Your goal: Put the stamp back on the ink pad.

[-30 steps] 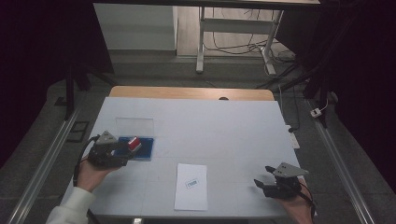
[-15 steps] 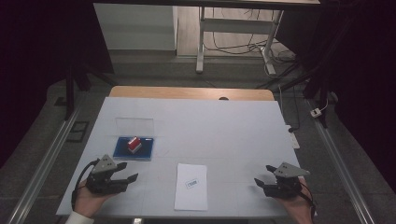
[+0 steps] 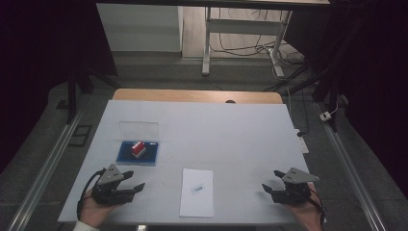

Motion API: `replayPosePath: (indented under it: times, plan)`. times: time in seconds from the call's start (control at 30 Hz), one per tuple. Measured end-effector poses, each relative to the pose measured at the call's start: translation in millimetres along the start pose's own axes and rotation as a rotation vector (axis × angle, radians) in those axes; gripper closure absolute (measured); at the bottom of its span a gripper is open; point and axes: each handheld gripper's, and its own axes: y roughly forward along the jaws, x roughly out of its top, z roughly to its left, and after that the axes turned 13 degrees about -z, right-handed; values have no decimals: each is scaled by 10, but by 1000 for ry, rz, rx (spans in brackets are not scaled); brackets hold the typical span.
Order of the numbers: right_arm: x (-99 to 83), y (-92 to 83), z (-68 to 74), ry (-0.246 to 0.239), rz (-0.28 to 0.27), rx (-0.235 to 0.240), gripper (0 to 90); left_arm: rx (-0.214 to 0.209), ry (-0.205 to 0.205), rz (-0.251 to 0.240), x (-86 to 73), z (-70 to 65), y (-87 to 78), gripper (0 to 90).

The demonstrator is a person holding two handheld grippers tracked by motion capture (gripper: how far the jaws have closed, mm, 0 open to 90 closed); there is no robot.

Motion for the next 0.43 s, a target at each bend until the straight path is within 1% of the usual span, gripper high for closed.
replayPosePath:
  times: [0.43]
  plan:
    - [1, -2, 1, 0, 2, 1, 301, 4, 2, 8, -4, -12, 15, 355]
